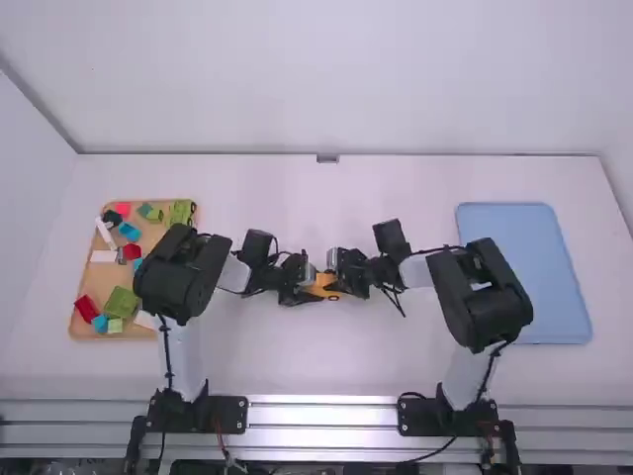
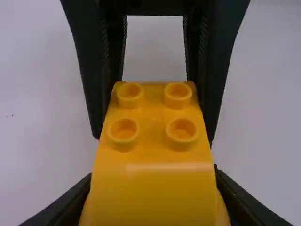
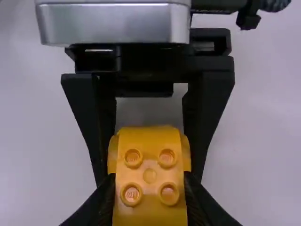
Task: Assemble lego blocks to make yellow taxi
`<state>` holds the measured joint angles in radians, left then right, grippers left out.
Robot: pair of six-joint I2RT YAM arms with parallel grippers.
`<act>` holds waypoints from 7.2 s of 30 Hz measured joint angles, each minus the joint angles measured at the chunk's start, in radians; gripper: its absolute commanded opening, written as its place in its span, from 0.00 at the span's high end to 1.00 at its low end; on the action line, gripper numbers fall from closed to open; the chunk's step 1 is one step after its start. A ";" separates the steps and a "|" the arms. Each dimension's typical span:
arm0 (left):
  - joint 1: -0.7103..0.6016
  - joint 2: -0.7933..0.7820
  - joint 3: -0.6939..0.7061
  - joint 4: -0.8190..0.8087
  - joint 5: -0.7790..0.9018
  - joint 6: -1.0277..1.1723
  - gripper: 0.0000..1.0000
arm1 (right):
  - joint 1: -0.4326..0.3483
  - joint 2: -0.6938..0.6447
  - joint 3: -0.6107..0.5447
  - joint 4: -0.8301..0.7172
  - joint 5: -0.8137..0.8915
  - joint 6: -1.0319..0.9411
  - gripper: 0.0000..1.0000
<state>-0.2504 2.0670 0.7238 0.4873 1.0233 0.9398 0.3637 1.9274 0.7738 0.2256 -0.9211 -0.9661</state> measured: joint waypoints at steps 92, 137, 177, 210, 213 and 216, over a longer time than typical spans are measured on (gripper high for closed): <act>0.083 -0.982 0.000 -0.598 -0.670 -0.417 0.01 | -0.160 0.080 0.723 -1.168 0.952 0.145 0.94; 0.027 -0.887 0.000 -0.431 -0.900 -0.804 0.01 | -0.568 -0.571 0.242 -0.590 0.748 0.546 0.02; 0.248 -1.660 -0.577 -0.490 -1.024 -0.933 0.68 | -0.366 -1.313 -0.357 -0.229 0.919 0.946 0.68; 0.249 -2.059 -0.715 -0.483 -1.025 -0.937 1.00 | -0.366 -1.855 -0.762 -0.220 0.918 0.962 1.00; 0.248 -2.059 -0.715 -0.483 -1.025 -0.940 1.00 | -0.366 -1.883 -0.762 -0.220 0.918 0.962 1.00; 0.249 -2.059 -0.715 -0.483 -1.025 -0.941 1.00 | -0.366 -1.908 -0.762 -0.220 0.920 0.963 1.00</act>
<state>-0.0017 0.0082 0.0093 0.0048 -0.0013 -0.0010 -0.0021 0.0196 0.0116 0.0051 -0.0013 -0.0029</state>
